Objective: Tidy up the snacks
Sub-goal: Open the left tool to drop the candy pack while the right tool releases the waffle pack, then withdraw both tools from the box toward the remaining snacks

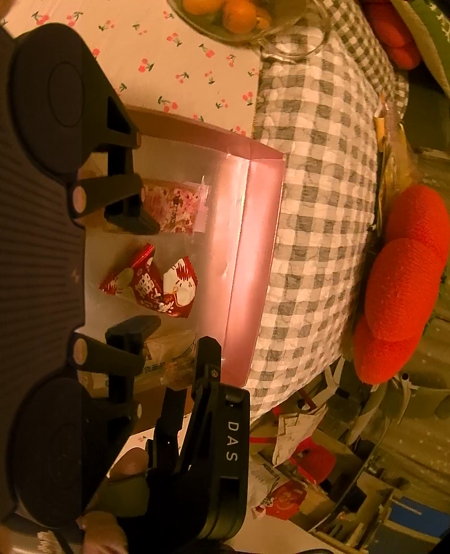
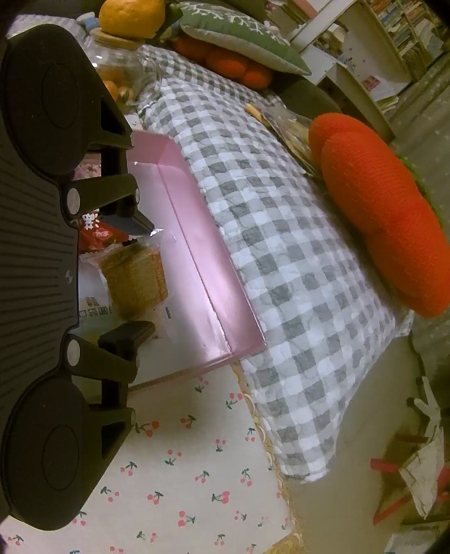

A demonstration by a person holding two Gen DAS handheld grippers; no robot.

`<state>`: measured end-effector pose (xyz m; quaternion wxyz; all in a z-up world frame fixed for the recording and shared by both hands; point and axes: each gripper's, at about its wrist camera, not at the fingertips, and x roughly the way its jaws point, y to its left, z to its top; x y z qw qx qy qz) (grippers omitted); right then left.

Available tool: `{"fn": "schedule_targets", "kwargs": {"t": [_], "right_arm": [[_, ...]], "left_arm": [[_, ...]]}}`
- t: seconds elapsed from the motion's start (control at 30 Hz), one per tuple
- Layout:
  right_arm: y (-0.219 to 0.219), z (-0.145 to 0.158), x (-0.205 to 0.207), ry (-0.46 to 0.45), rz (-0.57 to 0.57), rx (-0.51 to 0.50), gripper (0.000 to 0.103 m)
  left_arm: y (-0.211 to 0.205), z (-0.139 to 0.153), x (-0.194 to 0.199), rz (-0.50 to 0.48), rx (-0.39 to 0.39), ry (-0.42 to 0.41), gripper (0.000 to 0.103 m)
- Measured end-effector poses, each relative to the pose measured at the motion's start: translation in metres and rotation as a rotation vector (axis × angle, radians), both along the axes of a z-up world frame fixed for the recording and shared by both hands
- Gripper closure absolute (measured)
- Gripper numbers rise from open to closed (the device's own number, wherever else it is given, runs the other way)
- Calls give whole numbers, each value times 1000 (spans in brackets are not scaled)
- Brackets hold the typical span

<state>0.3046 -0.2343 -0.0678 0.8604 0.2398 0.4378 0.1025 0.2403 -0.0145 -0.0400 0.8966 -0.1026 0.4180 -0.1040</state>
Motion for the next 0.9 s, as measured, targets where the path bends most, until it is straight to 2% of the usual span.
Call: {"fn": "schedule_targets", "kwargs": {"t": [0.07, 0.1, 0.23, 0.43, 0.7, 0.9], "right_arm": [[-3, 1, -2, 3, -16, 7, 34], [-5, 3, -4, 0, -24, 12, 32], [-11, 9, -10, -1, -34, 13, 31], [-17, 25, -27, -19, -30, -10, 28], [-16, 44, -57, -46, -1, -81, 21], [-15, 54, -84, -61, 20, -129, 18]], "left_arm": [[1, 2, -1, -3, 6, 0, 50], [1, 3, -2, -3, 7, 0, 50], [2, 7, -10, -3, 7, -4, 41], [6, 14, -29, -4, 18, -10, 40], [15, 24, -58, 13, -2, -15, 28], [24, 27, -79, 34, -5, -17, 14]]}}
